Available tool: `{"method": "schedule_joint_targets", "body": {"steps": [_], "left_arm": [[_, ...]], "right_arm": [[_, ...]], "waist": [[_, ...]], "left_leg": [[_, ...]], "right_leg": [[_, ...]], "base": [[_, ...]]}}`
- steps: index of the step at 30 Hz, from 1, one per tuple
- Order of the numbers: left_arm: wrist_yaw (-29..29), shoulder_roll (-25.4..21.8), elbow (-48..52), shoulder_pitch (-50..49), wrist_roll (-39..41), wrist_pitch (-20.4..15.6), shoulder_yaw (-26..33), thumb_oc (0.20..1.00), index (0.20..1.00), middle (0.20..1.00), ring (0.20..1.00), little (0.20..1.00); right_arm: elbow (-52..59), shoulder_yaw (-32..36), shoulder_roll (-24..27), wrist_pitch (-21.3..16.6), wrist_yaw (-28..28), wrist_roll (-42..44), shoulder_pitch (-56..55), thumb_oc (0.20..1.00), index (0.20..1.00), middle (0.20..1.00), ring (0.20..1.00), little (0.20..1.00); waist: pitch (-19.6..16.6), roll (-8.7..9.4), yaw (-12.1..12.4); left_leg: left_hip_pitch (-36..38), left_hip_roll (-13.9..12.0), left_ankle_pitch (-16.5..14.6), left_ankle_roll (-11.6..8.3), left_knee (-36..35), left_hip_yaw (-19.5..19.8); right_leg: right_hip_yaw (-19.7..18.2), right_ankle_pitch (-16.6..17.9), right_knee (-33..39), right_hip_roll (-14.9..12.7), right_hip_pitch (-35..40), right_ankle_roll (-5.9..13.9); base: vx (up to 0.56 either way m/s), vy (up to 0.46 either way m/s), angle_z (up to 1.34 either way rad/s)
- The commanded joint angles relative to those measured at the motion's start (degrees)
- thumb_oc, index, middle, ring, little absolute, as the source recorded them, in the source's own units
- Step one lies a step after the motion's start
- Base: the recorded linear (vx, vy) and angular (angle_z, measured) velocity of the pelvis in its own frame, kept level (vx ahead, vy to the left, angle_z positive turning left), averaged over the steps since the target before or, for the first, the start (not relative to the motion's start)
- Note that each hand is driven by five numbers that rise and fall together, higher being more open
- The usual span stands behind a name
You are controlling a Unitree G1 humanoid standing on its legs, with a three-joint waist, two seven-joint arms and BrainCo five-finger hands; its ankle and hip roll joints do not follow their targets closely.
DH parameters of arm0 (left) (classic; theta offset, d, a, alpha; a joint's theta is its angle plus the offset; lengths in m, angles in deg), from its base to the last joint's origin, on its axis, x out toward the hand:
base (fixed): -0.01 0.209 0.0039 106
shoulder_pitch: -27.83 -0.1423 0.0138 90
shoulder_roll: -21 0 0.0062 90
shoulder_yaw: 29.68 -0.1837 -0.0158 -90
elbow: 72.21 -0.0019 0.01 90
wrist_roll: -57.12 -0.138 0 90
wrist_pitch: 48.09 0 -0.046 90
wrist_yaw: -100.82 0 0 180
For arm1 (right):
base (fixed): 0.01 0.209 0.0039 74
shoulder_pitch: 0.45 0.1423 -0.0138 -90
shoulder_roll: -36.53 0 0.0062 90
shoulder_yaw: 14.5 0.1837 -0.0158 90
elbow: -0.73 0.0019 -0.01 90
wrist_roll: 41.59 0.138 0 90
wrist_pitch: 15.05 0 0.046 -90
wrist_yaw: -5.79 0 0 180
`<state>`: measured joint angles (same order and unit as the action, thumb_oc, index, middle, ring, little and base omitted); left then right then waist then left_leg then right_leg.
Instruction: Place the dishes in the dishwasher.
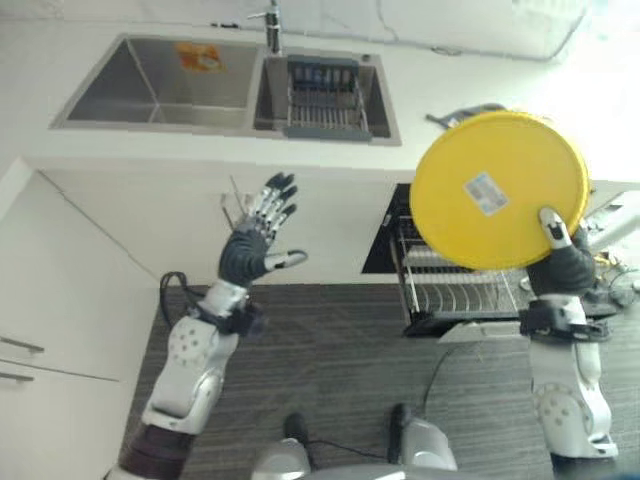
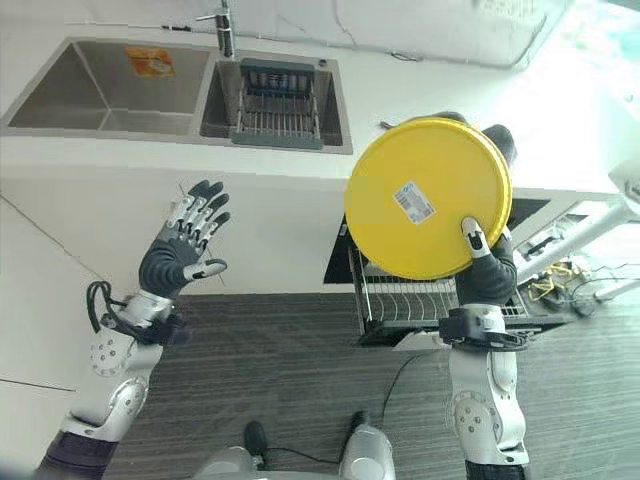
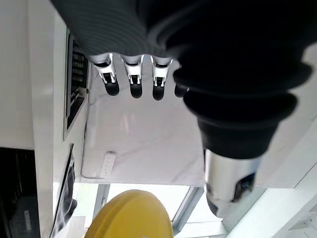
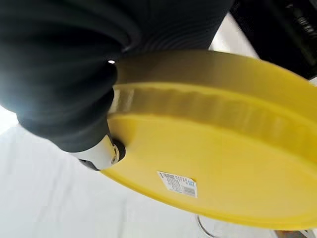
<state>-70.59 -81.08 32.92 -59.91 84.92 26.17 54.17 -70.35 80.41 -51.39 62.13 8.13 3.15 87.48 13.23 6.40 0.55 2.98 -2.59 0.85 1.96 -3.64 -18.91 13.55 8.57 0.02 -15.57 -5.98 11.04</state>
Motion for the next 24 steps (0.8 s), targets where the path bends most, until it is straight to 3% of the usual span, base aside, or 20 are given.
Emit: {"method": "schedule_joint_targets", "body": {"steps": [1,5,8,10,12,13,15,17,19,24], "left_arm": [[-1.1,-0.2,3.8,2.0,-3.2,-2.1,0.6,1.0,1.0,1.0,1.0,1.0],[-0.4,-1.5,4.0,0.1,-2.3,-1.3,2.3,1.0,1.0,1.0,1.0,1.0],[0.2,-0.8,3.9,-2.0,2.1,0.3,2.9,1.0,1.0,1.0,1.0,1.0],[1.0,0.1,3.9,-3.4,2.8,0.2,2.6,1.0,1.0,1.0,1.0,1.0],[2.0,0.8,4.3,-4.7,2.8,-0.3,2.5,1.0,1.0,1.0,1.0,1.0],[2.3,1.1,4.3,-5.1,2.8,-0.5,2.3,1.0,1.0,1.0,1.0,1.0],[2.4,0.9,4.0,-5.3,3.9,-0.7,2.3,1.0,1.0,1.0,1.0,1.0],[1.8,1.2,2.8,-4.2,2.5,-1.3,1.7,1.0,1.0,1.0,1.0,1.0],[-0.7,0.5,2.1,-3.8,2.1,-1.7,2.1,1.0,1.0,1.0,1.0,1.0],[-0.2,0.7,1.8,-3.7,3.0,-0.1,4.2,1.0,1.0,1.0,1.0,1.0]], "right_arm": [[4.0,3.7,1.6,-6.8,1.6,-4.2,4.3,0.2,0.2,0.2,0.2,0.2],[3.3,4.3,4.0,-5.3,3.0,-7.6,5.7,0.2,0.2,0.2,0.2,0.2],[3.2,3.6,6.3,-2.9,4.1,-12.2,6.6,0.2,0.2,0.2,0.2,0.2],[3.3,4.1,9.3,-2.0,4.6,-15.7,6.8,0.2,0.2,0.2,0.2,0.2],[3.2,4.9,11.4,-1.3,4.8,-17.0,6.6,0.2,0.2,0.2,0.2,0.2],[2.8,5.0,12.1,-1.1,5.0,-17.7,6.7,0.2,0.2,0.2,0.2,0.2],[1.7,4.3,12.9,-1.0,6.3,-21.7,7.2,0.2,0.2,0.2,0.2,0.2],[1.1,4.1,12.7,-1.5,6.1,-25.0,6.7,0.2,0.2,0.2,0.2,0.2],[1.6,4.5,13.5,-1.4,5.0,-28.3,5.7,0.2,0.2,0.2,0.2,0.2],[1.8,6.5,14.5,-1.4,3.9,-34.1,2.6,0.2,0.2,0.2,0.2,0.2]], "waist": [[-1.3,-1.75,-1.4],[-1.8,-1.71,-1.0],[-2.6,-2.29,-1.3],[-2.5,-2.08,-1.4],[-1.8,-2.18,-0.9],[-1.6,-2.48,-0.8],[-1.5,-4.0,-1.2],[-2.0,-4.74,-1.6],[-2.7,-5.38,-2.3],[-3.8,-4.77,-2.7]], "left_leg": [[-1.6,-5.0,-0.3,-4.83,-0.7,6.8],[-0.4,-8.6,-0.3,-6.37,-0.4,6.1],[0.5,-11.5,0.3,-8.12,1.2,4.7],[-1.3,-12.1,-1.7,-8.7,10.0,4.3],[-5.5,-11.5,-2.2,-9.1,18.9,6.9],[-6.9,-11.1,-2.2,-9.15,18.5,7.7],[-5.9,-11.2,1.9,-9.58,6.7,4.7],[-3.0,-10.7,3.3,-9.34,1.7,5.8],[-0.2,-9.3,2.5,-8.64,-0.9,7.9],[1.8,-9.1,1.1,-8.68,-1.4,6.9]], "right_leg": [[-2.8,-0.7,2.0,1.1,5.8,-0.12],[-1.7,-2.0,4.2,2.5,6.5,0.24],[-2.3,-3.9,4.8,4.9,7.9,-0.98],[-2.6,-4.5,4.7,5.5,8.4,-2.76],[-2.8,-5.0,5.0,6.2,9.2,-4.32],[-2.6,-5.4,5.0,6.5,9.7,-4.37],[-1.4,-6.1,5.0,6.5,10.7,-3.11],[-0.8,-6.3,5.0,6.1,10.9,-2.56],[-1.9,-6.4,4.7,5.7,10.8,-1.86],[-0.5,-6.4,4.4,4.2,11.4,-0.49]], "base": [[0.1,-0.456,0.23],[0.09,-0.543,0.19],[0.12,-0.432,-0.02],[0.07,-0.355,-0.24],[0.02,-0.2,-0.01],[0.03,0.022,0.1],[0.07,0.142,0.1],[0.06,0.157,0.12],[0.09,0.187,-0.09],[0.09,0.098,-0.07]]}}
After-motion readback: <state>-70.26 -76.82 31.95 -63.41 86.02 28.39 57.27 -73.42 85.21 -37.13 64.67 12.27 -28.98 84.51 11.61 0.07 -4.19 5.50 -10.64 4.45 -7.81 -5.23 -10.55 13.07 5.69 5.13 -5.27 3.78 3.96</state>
